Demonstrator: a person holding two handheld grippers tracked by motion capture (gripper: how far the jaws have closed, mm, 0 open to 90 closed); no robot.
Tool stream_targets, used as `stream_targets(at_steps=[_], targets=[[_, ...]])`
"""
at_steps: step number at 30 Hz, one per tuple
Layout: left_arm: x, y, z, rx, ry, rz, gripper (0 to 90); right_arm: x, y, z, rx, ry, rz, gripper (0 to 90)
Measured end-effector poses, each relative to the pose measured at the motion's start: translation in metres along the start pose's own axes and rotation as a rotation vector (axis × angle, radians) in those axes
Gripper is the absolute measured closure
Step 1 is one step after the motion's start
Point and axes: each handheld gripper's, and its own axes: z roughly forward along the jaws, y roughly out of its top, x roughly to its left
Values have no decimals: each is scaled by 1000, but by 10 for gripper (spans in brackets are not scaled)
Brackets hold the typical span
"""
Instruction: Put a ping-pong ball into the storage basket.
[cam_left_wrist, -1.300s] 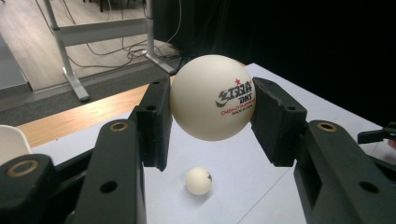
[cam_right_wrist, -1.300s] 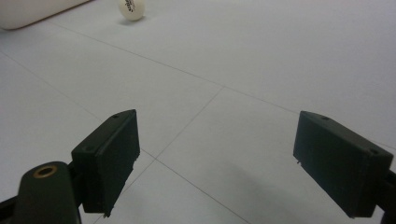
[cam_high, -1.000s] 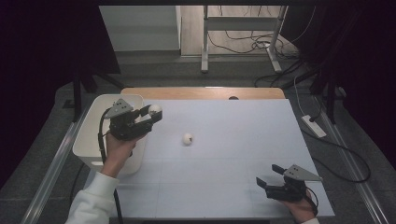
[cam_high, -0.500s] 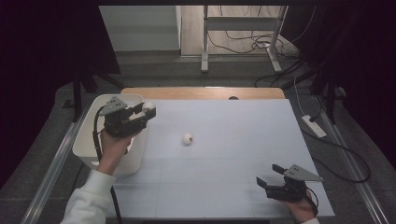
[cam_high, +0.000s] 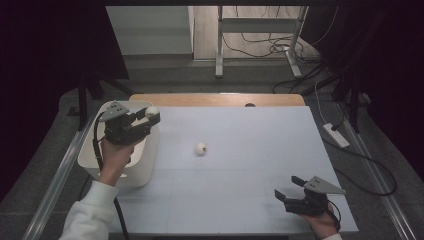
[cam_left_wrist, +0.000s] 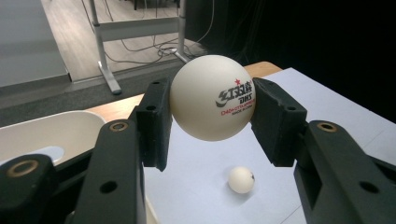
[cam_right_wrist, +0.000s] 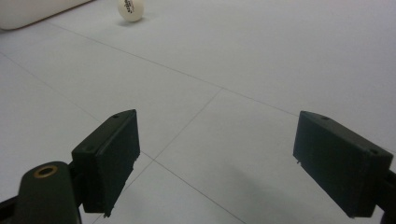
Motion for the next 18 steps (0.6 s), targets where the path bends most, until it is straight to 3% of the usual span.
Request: stream_targets(at_steps=[18], targets=[[25, -4, 1, 24, 66, -42, 509, 0, 0, 0, 4, -2, -3, 146]])
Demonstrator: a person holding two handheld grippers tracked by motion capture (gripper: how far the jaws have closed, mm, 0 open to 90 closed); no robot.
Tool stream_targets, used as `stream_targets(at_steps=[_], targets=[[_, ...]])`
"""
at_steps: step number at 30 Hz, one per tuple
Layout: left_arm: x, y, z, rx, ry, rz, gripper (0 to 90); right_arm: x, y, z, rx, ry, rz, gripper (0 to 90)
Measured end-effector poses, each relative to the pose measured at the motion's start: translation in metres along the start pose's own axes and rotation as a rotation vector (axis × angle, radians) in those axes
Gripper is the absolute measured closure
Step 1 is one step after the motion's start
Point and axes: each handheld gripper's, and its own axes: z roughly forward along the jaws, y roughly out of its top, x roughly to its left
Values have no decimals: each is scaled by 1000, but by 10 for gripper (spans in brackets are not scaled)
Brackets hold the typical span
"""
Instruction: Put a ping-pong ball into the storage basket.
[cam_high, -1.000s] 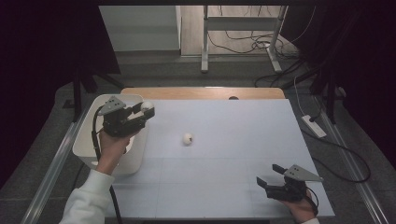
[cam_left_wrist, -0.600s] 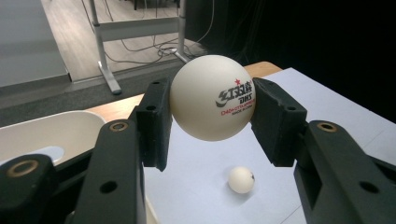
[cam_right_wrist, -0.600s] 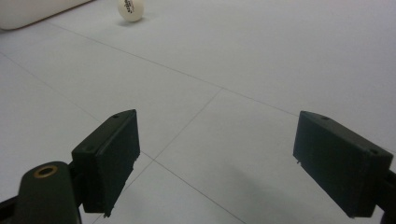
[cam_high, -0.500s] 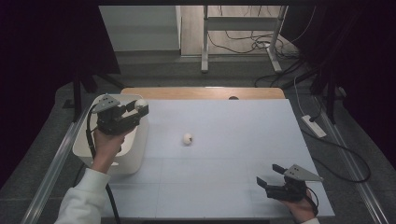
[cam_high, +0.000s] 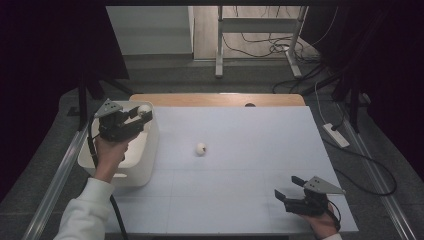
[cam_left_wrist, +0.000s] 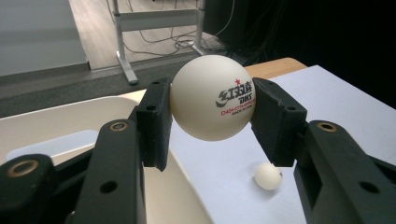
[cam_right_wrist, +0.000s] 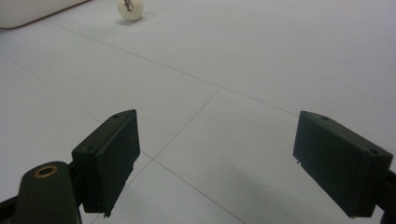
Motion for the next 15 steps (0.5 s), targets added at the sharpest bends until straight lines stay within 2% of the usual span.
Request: stream_targets(at_steps=[15], targets=[[19, -2, 2, 25, 56, -22, 508, 0, 0, 0, 0, -1, -2, 147]])
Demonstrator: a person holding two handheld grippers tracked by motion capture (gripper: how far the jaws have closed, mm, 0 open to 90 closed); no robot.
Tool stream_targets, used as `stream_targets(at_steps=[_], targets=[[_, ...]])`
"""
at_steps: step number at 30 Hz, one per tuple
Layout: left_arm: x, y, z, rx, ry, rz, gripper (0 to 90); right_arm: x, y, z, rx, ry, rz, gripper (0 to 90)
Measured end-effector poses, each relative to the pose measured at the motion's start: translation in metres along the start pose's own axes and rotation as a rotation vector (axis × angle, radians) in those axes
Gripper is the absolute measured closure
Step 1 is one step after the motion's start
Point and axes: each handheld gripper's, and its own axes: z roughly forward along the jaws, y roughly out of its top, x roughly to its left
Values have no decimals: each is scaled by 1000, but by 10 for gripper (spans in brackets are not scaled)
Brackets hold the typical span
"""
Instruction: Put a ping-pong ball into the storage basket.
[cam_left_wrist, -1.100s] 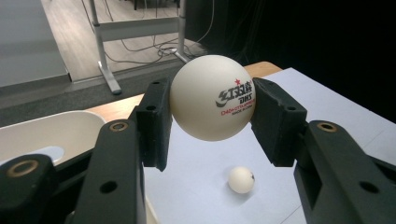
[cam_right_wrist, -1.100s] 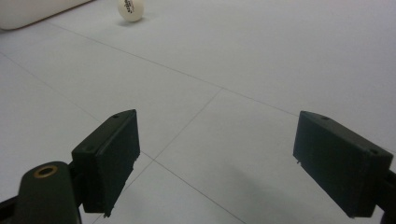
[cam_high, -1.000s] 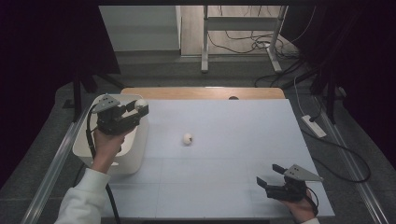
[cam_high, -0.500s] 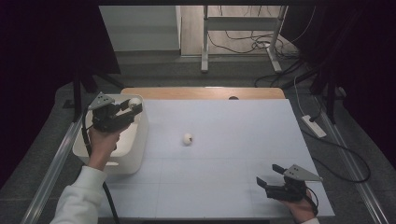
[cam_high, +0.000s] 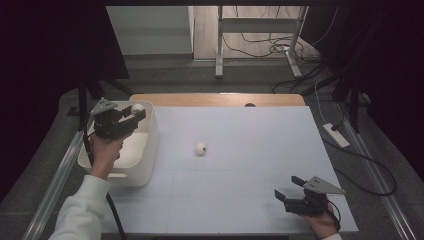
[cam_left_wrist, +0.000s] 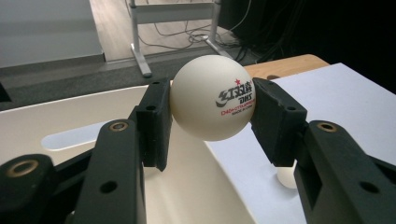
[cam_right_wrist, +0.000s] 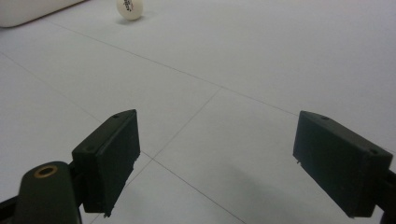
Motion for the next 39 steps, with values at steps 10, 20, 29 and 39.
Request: stream_targets(at_steps=[10, 20, 29, 39], targets=[[11, 1, 3, 18, 34, -11, 508, 0, 0, 0, 4, -2, 0, 147], [21, 1, 7, 34, 69, -29, 507, 0, 0, 0, 3, -3, 1, 147], [29, 1, 10, 51, 76, -51, 507, -1, 0, 0, 4, -3, 2, 148], [31, -1, 19, 100, 79, -52, 507, 0, 0, 1, 7, -4, 1, 148]])
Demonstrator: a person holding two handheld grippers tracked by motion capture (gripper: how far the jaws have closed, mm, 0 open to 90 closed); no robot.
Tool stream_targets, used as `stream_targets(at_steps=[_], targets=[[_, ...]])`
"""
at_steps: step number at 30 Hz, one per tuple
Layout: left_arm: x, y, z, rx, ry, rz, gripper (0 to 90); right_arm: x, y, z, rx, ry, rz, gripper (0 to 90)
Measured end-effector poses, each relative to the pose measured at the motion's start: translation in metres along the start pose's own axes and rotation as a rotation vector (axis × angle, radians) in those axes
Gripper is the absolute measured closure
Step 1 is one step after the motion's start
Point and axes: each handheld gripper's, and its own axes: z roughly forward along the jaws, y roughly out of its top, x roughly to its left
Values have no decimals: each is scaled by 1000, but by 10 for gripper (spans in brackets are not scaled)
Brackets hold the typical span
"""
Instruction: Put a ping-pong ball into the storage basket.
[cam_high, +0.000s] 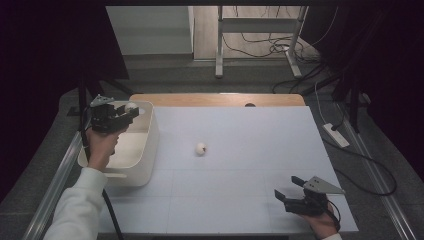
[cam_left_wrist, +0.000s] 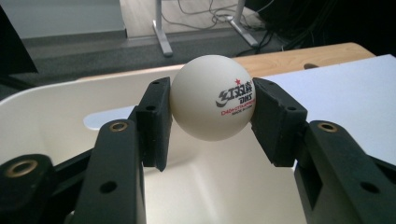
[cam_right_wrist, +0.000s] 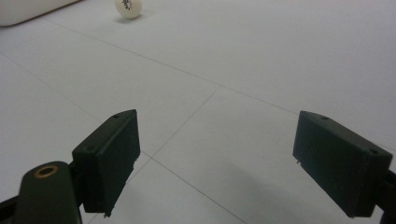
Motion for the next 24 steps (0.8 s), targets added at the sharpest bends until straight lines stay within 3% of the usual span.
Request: stream_targets(at_steps=[7, 18, 24], targets=[[5, -2, 9, 56, -2, -32, 506, 0, 0, 0, 0, -2, 1, 148], [9, -6, 18, 145, 2, -34, 507, 0, 0, 0, 1, -2, 1, 148], [9, -6, 20, 165, -2, -25, 506, 0, 0, 0, 1, -2, 0, 148]])
